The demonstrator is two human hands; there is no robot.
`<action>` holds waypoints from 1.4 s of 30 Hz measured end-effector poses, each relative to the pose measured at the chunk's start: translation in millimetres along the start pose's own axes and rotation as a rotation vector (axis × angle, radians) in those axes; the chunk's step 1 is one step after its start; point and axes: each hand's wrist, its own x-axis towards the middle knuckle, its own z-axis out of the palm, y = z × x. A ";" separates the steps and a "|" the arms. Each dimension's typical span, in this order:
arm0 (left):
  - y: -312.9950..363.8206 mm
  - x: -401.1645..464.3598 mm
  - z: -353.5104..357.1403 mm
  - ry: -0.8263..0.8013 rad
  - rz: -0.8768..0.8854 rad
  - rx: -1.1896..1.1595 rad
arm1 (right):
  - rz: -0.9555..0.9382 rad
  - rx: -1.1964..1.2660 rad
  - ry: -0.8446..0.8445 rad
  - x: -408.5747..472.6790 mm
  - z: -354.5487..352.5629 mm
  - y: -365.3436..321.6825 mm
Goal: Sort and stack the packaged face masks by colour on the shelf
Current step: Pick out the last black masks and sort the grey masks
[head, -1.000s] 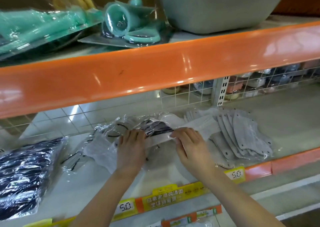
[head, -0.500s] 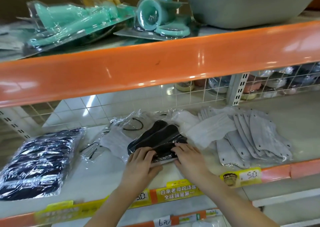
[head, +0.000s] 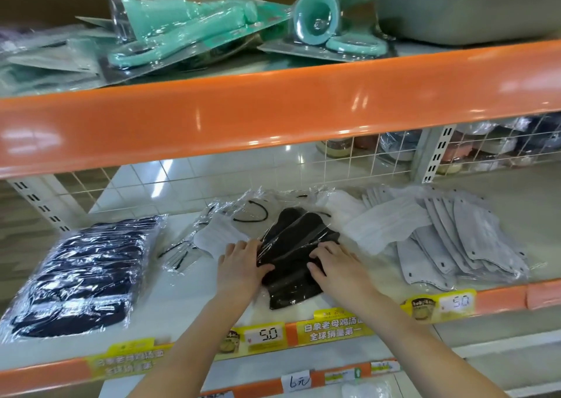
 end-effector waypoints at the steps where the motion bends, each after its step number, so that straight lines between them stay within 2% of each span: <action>1: 0.0 -0.2 -0.8 0.024 0.005 -0.002 | 0.010 0.016 0.013 1.0 -0.3 -4.1; 7: -9.7 -7.0 -8.2 0.056 0.015 -0.152 | 0.049 0.028 0.047 6.3 2.9 -33.8; 11: -24.3 -12.3 -13.2 0.168 0.024 -0.331 | 0.060 0.013 0.068 10.6 8.3 -54.2; 15: -45.5 -9.7 -26.2 0.161 -0.009 -0.546 | -0.064 -0.049 0.099 16.9 14.1 -73.7; 18: -64.4 -2.9 -40.8 0.176 -0.041 -0.715 | -0.157 -0.075 0.004 21.2 17.3 -87.8; 21: -89.4 2.7 -56.3 0.202 -0.085 -0.836 | -0.157 -0.117 -0.056 24.0 23.1 -105.1; 24: -114.9 4.4 -68.2 0.186 -0.144 -0.971 | -0.144 -0.081 0.047 23.9 29.2 -121.8; 27: -142.6 3.1 -80.3 0.106 -0.157 -1.064 | -0.176 -0.057 0.250 28.4 36.3 -137.2; 32: -177.6 -7.5 -98.5 -0.140 -0.058 -0.986 | -0.283 -0.099 0.484 44.2 35.3 -159.7; 34: -191.1 -7.0 -98.7 -0.101 -0.052 -0.872 | -0.325 -0.150 0.616 51.1 36.3 -168.7; 36: -204.8 -3.7 -92.9 0.012 -0.036 -0.678 | -0.306 -0.215 0.662 55.9 40.3 -177.2; 38: -215.5 -5.9 -89.6 0.094 0.010 -0.506 | -0.271 -0.267 0.664 58.8 45.4 -188.7; 42: -217.4 -27.0 -98.6 0.142 0.184 -0.405 | -0.275 -0.367 0.603 61.7 53.8 -216.6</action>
